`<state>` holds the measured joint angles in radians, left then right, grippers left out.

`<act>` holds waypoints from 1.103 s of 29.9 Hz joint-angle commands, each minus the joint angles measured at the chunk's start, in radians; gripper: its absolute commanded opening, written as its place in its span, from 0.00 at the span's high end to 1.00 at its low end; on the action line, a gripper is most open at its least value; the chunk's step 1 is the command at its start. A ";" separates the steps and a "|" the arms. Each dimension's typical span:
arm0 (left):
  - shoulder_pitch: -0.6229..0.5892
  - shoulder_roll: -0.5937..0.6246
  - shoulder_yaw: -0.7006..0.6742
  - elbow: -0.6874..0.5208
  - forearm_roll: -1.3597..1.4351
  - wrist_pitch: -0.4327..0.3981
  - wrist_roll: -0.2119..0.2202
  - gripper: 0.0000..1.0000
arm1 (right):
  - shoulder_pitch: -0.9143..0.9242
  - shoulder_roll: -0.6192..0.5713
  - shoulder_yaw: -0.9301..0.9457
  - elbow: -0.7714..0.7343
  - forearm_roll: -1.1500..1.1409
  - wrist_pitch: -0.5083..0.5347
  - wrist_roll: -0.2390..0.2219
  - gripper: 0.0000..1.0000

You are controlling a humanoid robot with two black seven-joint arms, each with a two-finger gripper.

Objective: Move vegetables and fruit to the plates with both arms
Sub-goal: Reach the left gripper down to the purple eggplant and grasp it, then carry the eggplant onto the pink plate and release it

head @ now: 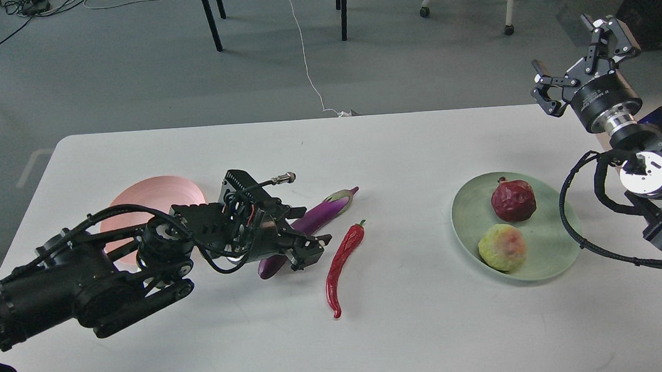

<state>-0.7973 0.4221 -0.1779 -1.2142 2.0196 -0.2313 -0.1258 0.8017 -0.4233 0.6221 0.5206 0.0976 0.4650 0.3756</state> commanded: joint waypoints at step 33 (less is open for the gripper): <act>0.136 0.475 -0.124 0.053 -0.246 0.012 -0.087 0.82 | -0.013 0.005 0.002 -0.002 0.001 0.000 0.014 0.01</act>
<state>-0.6756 0.9068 -0.3008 -1.2127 1.7762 -0.2244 -0.2116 0.7885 -0.4204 0.6243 0.5179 0.0982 0.4647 0.3897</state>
